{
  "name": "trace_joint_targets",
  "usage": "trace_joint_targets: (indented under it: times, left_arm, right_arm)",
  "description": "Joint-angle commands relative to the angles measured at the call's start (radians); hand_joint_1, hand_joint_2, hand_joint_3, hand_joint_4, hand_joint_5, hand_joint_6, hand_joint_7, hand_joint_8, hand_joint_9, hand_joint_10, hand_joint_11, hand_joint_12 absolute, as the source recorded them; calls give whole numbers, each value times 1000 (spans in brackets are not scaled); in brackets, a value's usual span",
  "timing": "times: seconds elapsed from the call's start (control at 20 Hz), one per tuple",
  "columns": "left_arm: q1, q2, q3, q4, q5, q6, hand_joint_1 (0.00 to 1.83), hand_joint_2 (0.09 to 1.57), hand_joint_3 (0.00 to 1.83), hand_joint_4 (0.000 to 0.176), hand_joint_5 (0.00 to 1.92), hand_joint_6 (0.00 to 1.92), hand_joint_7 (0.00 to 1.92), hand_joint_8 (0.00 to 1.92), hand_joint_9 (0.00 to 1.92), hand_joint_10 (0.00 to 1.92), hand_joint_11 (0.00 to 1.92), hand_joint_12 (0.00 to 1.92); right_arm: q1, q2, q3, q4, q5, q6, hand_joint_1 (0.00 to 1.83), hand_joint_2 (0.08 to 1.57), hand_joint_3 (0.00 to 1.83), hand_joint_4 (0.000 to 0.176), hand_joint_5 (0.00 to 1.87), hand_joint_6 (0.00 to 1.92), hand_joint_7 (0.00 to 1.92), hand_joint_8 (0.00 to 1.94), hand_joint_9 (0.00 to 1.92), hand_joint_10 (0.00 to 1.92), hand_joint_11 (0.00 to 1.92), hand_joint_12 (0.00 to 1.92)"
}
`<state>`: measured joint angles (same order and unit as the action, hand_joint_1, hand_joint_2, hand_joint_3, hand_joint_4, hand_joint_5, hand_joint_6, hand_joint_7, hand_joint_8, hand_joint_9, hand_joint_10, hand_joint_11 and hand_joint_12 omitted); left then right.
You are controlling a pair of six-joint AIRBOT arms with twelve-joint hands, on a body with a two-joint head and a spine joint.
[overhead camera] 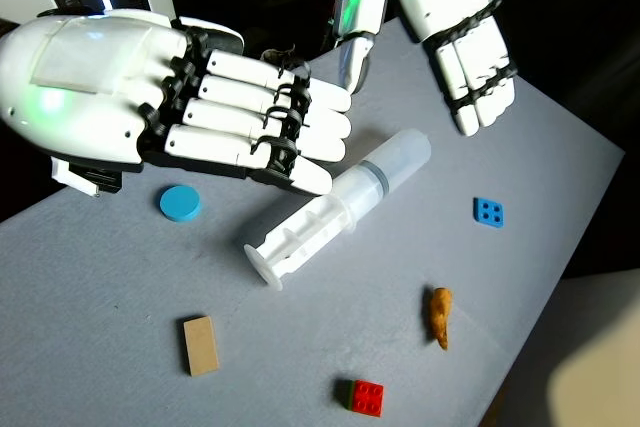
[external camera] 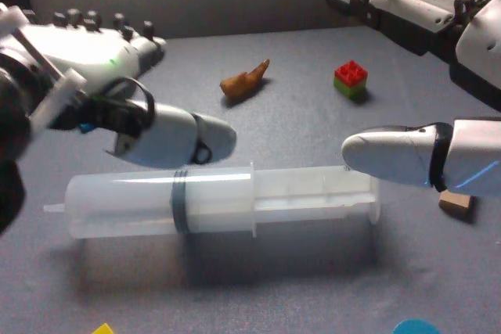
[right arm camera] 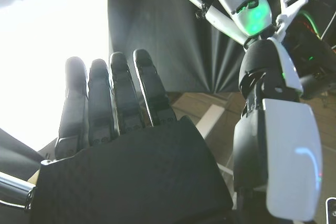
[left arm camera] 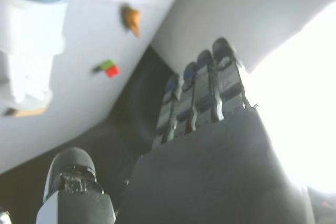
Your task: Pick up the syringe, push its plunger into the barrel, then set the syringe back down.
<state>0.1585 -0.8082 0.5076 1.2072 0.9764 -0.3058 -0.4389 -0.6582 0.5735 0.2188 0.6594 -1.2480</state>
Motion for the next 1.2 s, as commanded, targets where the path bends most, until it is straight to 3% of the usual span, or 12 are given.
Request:
trace_joint_targets:
  times: [0.0,0.05,0.3,0.4,0.45,0.6,0.75,1.15]
  left_arm:
    - [13,-8,-8,114,2,-55,94,1018,0,0,0,0,0,0,0,0,8,50]
    - [40,-21,-14,144,12,-114,172,1007,0,0,0,0,0,0,9,3,22,60]
    - [132,-92,-37,219,59,-213,308,1017,1,0,0,0,0,0,0,0,10,78]
    - [176,-112,-47,256,85,-276,386,1030,1,0,0,0,0,0,0,0,0,140]
    - [194,-125,-50,268,97,-299,517,1026,0,0,0,0,0,0,0,0,0,137]
    - [253,-168,-56,318,157,-359,662,1015,0,0,0,0,0,0,0,0,0,91]
    - [301,-208,-50,394,233,-406,644,1024,0,0,0,0,0,0,0,0,2,59]
    - [382,-301,41,415,247,-448,675,997,0,0,0,0,0,0,0,0,6,4]
  right_arm:
    - [3,-7,-11,-15,146,-16,0,1038,1,0,70,1,51,1,51,1,0,454]
    - [-2,-17,-15,-7,158,-16,0,1039,1,0,58,0,51,1,53,2,0,448]
    - [-50,-54,-21,33,189,21,0,1031,0,0,55,5,52,5,75,7,0,548]
    - [-79,-42,-27,56,214,21,0,1032,0,0,56,2,50,1,54,5,0,473]
    - [-81,-37,-28,56,195,21,0,1025,0,0,52,0,46,0,50,5,0,461]
    - [-89,-37,-28,63,220,-5,0,1019,0,0,89,6,78,4,75,6,0,530]
    - [-93,-28,-28,68,232,-26,0,1022,0,0,81,2,82,1,76,2,0,529]
    - [-137,-42,-28,93,234,8,0,1015,0,0,79,0,75,1,82,4,0,451]
